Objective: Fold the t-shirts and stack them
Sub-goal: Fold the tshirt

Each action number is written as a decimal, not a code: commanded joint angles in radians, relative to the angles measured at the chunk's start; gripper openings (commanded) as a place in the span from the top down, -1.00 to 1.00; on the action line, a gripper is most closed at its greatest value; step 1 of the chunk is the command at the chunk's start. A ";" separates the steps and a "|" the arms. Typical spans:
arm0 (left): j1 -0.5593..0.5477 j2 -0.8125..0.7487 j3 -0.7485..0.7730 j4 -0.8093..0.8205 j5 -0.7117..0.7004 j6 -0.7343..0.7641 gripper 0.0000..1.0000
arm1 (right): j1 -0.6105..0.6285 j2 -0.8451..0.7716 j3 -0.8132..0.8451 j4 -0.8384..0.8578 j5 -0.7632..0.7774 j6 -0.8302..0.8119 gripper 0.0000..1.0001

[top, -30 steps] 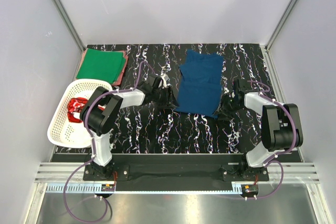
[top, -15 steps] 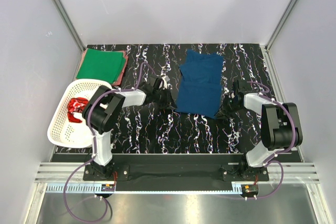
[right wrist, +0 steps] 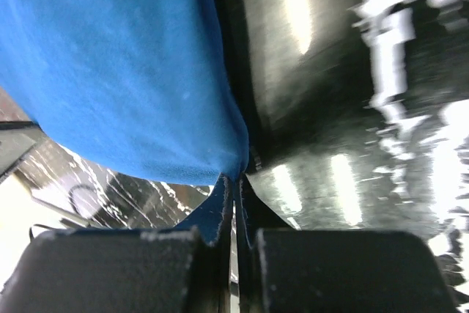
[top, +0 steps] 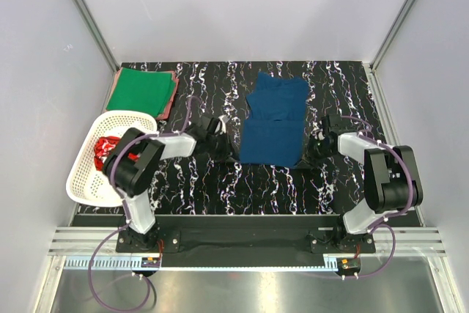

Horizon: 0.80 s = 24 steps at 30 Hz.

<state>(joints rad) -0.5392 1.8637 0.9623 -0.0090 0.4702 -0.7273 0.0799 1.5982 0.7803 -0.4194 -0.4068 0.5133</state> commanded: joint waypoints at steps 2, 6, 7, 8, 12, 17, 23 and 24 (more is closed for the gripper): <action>0.002 -0.165 -0.150 -0.063 -0.082 -0.003 1.00 | 0.063 -0.072 -0.013 -0.004 -0.033 0.017 1.00; -0.002 -0.271 -0.281 0.004 -0.048 -0.043 1.00 | 0.178 -0.128 -0.053 -0.064 0.016 0.077 1.00; -0.004 -0.290 -0.309 0.029 -0.033 -0.058 1.00 | 0.211 -0.165 -0.071 -0.067 0.026 0.094 1.00; -0.011 -0.320 -0.327 0.043 -0.018 -0.075 1.00 | 0.221 -0.181 -0.119 -0.070 0.031 0.114 1.00; -0.024 -0.389 -0.378 -0.002 -0.070 -0.077 0.76 | 0.222 -0.273 -0.211 -0.084 0.057 0.168 0.75; -0.024 -0.443 -0.367 -0.098 -0.153 -0.049 0.28 | 0.222 -0.409 -0.242 -0.116 0.089 0.194 -0.02; -0.018 -0.437 -0.301 -0.118 -0.142 -0.017 0.14 | 0.222 -0.454 -0.201 -0.154 0.092 0.160 -0.09; -0.013 -0.425 -0.274 -0.132 -0.151 -0.002 0.13 | 0.222 -0.442 -0.173 -0.186 0.129 0.153 -0.05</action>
<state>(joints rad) -0.5606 1.4357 0.6025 -0.1276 0.3584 -0.7746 0.3012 1.1530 0.5400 -0.5495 -0.3408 0.6834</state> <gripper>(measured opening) 0.431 0.540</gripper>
